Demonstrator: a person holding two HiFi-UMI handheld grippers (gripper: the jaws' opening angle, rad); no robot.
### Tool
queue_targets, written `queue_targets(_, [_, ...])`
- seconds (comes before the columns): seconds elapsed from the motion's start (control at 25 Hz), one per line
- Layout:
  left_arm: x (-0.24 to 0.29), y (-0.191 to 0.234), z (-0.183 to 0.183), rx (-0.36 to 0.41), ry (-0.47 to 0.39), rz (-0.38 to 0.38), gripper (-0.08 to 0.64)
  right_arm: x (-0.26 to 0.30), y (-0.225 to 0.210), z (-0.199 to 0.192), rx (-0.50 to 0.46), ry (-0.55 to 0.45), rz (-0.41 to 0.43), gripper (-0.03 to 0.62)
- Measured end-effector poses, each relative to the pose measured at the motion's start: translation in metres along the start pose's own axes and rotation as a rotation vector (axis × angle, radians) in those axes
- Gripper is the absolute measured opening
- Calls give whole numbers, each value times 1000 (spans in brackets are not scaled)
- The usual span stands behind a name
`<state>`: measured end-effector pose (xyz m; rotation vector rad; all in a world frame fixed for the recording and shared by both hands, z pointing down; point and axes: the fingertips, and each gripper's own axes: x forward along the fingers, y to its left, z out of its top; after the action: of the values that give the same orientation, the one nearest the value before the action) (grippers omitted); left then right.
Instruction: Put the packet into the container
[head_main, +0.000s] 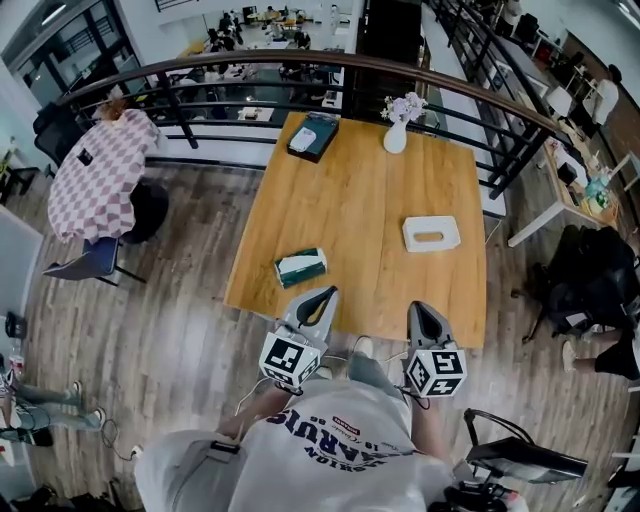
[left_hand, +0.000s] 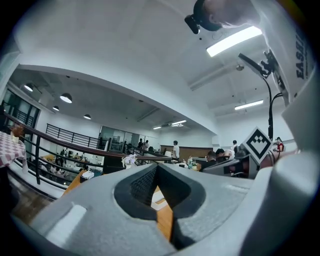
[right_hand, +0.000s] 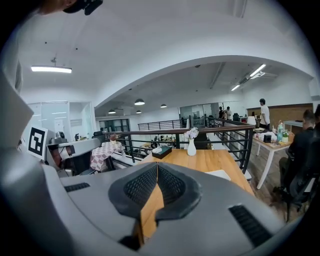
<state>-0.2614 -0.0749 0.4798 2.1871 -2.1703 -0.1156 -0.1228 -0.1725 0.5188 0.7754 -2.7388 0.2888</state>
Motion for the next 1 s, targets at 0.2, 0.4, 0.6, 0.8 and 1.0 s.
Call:
queue_targets(0.2, [37,5,8,24,4,51,3,21,-39,8,16,-5,21,9])
queue_targets(0.4, [86,-2,10,51,34,72,3,44,-76,30,10,-23,60,9])
queue_targets(0.6, [128,-10,13,46,36,110,3,66,-108,42,1,-23,108,9])
queue_targets(0.8, [161,-10,4,12,58,140,3,86,-140,54,-12,-34,122,9])
queue_targets(1.0, [173,-9,1,40,76,104,3,97,-150,53,6,-30,107,9])
